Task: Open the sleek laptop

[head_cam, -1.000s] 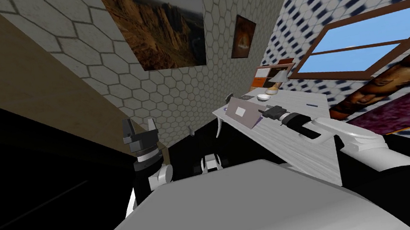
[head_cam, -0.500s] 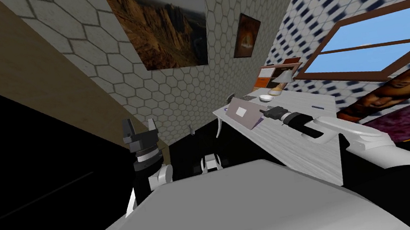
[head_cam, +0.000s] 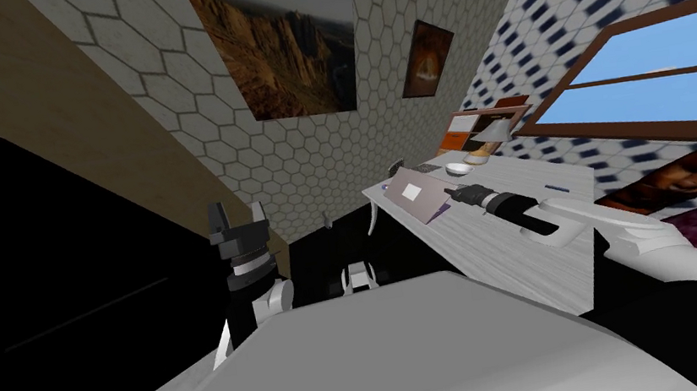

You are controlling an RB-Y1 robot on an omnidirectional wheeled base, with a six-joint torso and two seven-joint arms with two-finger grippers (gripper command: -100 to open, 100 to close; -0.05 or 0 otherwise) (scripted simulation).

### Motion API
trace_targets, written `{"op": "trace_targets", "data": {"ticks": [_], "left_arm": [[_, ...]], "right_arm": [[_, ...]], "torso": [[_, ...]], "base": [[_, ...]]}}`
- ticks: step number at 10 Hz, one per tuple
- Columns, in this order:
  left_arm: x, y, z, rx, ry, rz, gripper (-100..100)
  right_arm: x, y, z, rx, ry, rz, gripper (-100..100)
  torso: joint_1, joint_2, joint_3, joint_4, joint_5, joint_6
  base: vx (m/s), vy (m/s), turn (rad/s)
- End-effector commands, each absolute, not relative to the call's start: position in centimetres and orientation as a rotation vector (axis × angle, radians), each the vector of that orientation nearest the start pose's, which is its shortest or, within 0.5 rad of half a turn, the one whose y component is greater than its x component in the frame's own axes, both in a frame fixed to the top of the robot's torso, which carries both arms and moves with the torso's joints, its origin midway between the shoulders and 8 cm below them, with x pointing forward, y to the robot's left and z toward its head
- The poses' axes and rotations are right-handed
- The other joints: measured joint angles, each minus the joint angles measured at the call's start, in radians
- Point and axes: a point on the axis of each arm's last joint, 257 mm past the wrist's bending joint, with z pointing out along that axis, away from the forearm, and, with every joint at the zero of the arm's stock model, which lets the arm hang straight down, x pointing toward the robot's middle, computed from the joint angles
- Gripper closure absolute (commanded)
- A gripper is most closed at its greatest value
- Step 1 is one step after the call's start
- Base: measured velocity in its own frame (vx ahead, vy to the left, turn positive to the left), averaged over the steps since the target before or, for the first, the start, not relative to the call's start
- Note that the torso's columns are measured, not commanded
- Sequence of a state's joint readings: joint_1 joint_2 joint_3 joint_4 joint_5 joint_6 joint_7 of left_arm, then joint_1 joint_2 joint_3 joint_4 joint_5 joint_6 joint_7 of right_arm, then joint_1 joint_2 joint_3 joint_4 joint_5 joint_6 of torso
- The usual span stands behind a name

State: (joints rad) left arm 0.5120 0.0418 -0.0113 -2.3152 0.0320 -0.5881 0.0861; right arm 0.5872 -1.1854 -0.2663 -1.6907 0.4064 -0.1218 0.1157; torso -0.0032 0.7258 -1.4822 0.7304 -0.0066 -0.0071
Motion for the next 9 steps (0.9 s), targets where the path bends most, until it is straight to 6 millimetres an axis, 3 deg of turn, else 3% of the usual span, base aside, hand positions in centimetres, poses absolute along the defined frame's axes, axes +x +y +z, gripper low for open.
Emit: {"op": "trace_targets", "data": {"ticks": [1, 4, 9], "left_arm": [[32.0, 27.2, 5.2, -0.588, 0.529, -1.439, 0], [32.0, 27.2, 5.2, -0.588, 0.529, -1.439, 0], [32.0, 27.2, 5.2, -0.588, 0.529, -1.439, 0]], "right_arm": [[39.9, -57.4, -16.4, 0.007, 1.897, -0.104, 100], [39.8, -57.8, -16.4, 0.043, 1.901, -0.091, 100], [37.3, -55.5, -20.9, 0.227, 1.978, 0.114, 100]], "torso": [[-0.001, -0.001, 0.000, -0.001, -0.001, -0.001], [0.000, -0.003, -0.002, -0.001, -0.001, 0.001], [0.000, 0.000, 0.000, -0.001, -0.002, -0.001]], "base": [[-0.032, -0.105, 0.153], [-0.018, -0.067, 0.067], [0.041, -0.120, 0.045]]}}
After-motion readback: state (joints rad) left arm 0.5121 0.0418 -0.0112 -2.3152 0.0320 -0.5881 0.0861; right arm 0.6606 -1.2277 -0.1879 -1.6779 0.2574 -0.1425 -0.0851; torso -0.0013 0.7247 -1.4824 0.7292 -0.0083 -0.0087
